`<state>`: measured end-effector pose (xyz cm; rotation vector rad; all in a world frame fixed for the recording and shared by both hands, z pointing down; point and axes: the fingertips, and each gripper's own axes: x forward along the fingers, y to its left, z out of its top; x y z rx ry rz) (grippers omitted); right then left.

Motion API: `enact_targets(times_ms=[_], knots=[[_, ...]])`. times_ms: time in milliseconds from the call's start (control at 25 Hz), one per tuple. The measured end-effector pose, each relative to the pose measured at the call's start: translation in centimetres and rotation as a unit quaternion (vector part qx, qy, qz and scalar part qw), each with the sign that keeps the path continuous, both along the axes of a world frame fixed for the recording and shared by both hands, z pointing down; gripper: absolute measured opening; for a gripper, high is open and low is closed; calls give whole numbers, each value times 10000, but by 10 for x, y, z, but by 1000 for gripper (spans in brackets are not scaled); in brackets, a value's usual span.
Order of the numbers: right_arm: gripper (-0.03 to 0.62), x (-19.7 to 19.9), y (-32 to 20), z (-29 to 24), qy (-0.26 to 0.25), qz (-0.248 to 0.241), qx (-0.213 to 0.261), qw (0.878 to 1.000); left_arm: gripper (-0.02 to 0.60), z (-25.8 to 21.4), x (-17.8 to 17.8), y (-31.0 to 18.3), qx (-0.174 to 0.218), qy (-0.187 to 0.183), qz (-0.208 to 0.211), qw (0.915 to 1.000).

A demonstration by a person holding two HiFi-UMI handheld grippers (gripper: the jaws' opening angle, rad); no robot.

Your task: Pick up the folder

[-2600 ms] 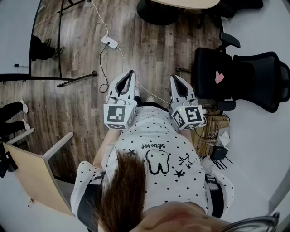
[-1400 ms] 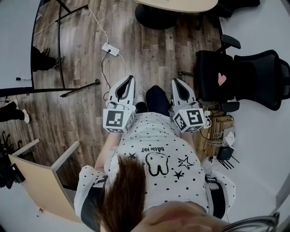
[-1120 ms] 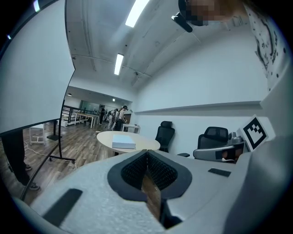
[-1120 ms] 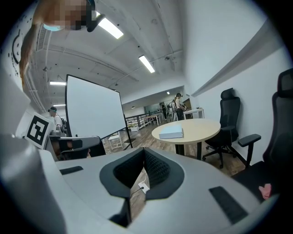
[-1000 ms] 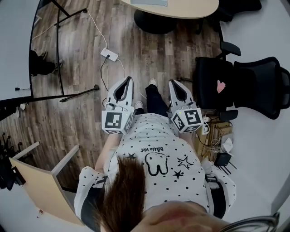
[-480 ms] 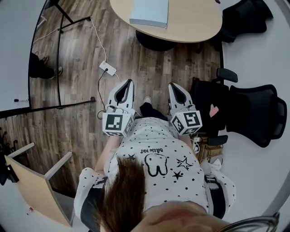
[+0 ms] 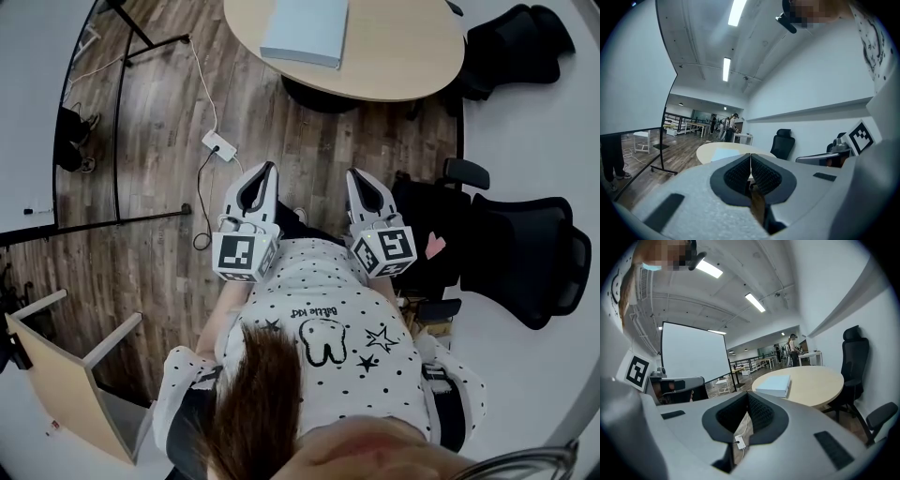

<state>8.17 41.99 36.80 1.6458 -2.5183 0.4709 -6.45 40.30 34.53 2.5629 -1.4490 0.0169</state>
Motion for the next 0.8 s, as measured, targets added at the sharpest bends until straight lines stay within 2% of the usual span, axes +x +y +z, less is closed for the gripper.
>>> enact_targets(times_ms=[400,640,800], knots=[[6,5,-29,9,-19,139,-133,9998,18,7,5,-36,-97,-16,104,9999],[6,-3,-70,13,12,270,-190,9995,18,9,-2,-81,-109,2,240,9997],[6,-22,-106,9,0,312,-159,9994,18,5,-19,-119,-73,9,314,9995]])
